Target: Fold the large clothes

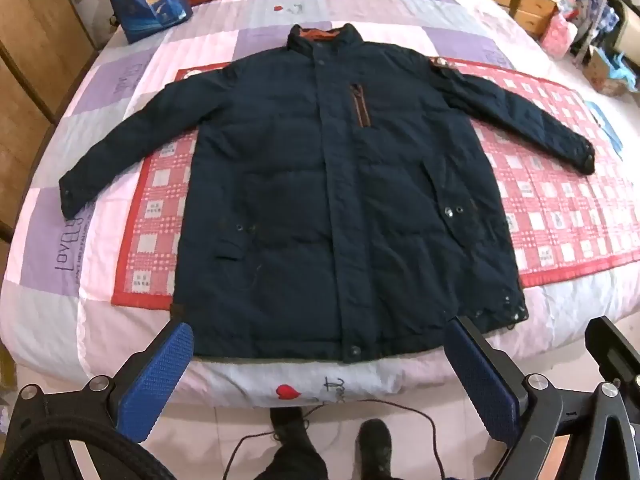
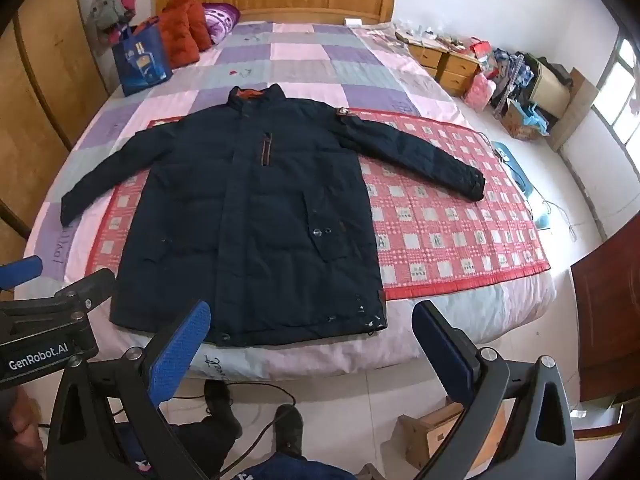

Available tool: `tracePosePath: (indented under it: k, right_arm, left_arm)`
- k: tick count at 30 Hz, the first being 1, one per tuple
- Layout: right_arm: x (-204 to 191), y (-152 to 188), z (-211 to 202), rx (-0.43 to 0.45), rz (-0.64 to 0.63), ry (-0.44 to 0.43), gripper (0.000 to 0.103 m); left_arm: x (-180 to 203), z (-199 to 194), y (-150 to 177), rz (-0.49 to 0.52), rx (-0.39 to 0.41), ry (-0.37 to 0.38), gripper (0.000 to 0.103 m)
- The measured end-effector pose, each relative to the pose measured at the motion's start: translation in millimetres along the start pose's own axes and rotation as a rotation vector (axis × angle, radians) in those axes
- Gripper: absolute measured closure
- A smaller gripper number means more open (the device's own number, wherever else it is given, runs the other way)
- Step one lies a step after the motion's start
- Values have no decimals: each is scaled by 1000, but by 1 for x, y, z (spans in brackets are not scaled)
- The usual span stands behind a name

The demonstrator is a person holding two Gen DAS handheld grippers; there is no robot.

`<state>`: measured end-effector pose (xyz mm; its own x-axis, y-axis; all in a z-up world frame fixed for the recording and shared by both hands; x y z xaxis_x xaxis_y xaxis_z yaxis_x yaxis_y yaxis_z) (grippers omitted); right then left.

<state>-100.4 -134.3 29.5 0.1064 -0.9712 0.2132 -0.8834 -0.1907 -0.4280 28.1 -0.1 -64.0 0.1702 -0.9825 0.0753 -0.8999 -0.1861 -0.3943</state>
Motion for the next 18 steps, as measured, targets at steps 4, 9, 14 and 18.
tracePosePath:
  k: [4, 9, 14, 18]
  right_arm:
    - [-1, 0, -1, 2, -3, 1, 0]
    - [-7, 1, -3, 4, -13, 0, 0]
    - [-13, -4, 0, -6, -25, -12, 0]
    - [-15, -3, 0, -9, -23, -18, 0]
  left_arm:
    - [-1, 0, 1, -6, 9, -6, 0]
    - [-6, -5, -2, -8, 8, -12, 0]
    - [-8, 0, 0, -11, 5, -12, 0]
    - [-10, 0, 0, -13, 3, -13, 0]
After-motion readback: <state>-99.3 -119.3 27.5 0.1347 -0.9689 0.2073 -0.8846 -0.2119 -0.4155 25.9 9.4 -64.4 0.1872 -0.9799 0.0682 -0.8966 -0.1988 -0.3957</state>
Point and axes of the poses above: each gripper's, at about its wrist camera, not at the fingertips, and z roughly the way its jaws point, x to its right, y to its underside, the point moved 7 cm from there along z, roughly the way its jaws point, and after that the axes turned 14 degrees about -z, right-handed, at the moved point
